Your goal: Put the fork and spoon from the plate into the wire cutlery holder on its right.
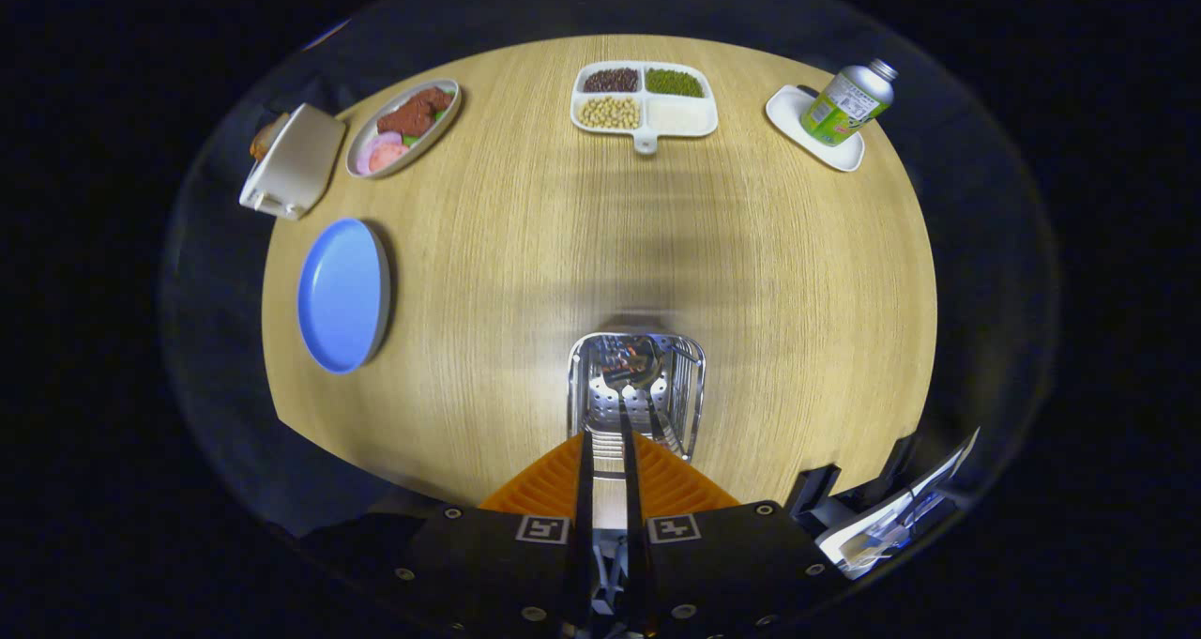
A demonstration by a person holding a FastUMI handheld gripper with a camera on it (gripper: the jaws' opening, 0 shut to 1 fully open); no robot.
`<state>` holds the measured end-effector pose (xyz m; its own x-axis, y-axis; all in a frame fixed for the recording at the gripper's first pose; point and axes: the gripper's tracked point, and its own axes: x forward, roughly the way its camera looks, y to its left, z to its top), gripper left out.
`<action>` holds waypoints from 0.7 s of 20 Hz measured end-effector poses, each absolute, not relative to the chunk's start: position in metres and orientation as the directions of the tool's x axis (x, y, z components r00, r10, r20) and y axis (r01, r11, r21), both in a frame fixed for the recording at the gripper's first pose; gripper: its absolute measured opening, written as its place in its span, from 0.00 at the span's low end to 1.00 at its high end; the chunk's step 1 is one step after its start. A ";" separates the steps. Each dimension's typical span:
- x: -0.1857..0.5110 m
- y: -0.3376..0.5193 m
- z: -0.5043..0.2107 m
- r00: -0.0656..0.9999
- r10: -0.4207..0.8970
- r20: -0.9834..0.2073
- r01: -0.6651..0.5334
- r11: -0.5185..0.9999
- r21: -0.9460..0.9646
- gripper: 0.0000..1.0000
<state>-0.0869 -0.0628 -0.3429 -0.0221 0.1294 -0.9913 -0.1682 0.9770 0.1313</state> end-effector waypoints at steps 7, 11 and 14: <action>-0.024 -0.027 -0.256 0.414 0.281 -0.866 -0.162 0.959 0.233 0.49; 0.007 0.006 -0.190 0.643 0.362 -0.675 -0.230 0.932 0.280 0.62; 0.013 0.006 -0.139 0.772 0.347 -0.533 -0.272 0.938 0.216 0.82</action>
